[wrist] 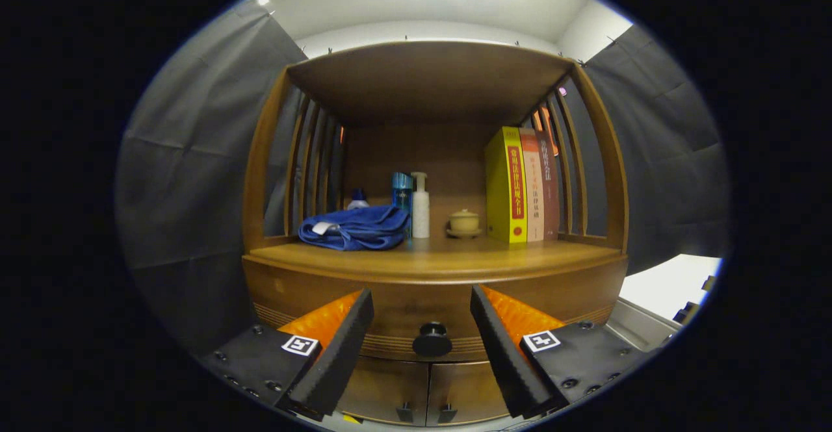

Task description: Pull open the drawer, take out the items inside it, and place them on the countertop above the cabinet.

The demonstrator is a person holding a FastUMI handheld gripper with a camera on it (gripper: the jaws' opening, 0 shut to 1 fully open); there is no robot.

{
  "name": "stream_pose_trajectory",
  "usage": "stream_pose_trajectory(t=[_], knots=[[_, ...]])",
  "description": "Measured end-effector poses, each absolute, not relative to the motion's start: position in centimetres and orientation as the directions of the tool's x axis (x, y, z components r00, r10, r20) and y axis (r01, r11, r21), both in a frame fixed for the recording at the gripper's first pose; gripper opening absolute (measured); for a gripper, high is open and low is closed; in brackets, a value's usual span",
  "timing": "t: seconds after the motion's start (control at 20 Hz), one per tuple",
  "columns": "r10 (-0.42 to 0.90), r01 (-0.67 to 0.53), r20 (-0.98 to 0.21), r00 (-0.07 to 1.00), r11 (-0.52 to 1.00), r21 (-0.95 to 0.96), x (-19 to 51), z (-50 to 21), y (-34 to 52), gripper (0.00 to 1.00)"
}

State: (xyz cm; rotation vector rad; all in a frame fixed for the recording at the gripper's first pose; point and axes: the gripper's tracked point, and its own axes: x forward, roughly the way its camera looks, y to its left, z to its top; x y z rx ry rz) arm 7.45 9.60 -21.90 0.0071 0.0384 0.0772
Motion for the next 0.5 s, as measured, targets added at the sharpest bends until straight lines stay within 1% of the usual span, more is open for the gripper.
stream_pose_trajectory(t=[0.25, 0.3, 0.5], knots=[[0.032, -0.023, -0.145, 0.989, 0.998, 0.062, 10.4, -26.5, 7.8, 0.97], [0.024, -0.015, -0.163, 0.986, 0.998, 0.058, 10.7, -27.2, 7.5, 0.96], [0.056, -0.047, -0.170, 0.984, 0.997, 0.055, 11.1, -27.6, 8.6, 0.72]])
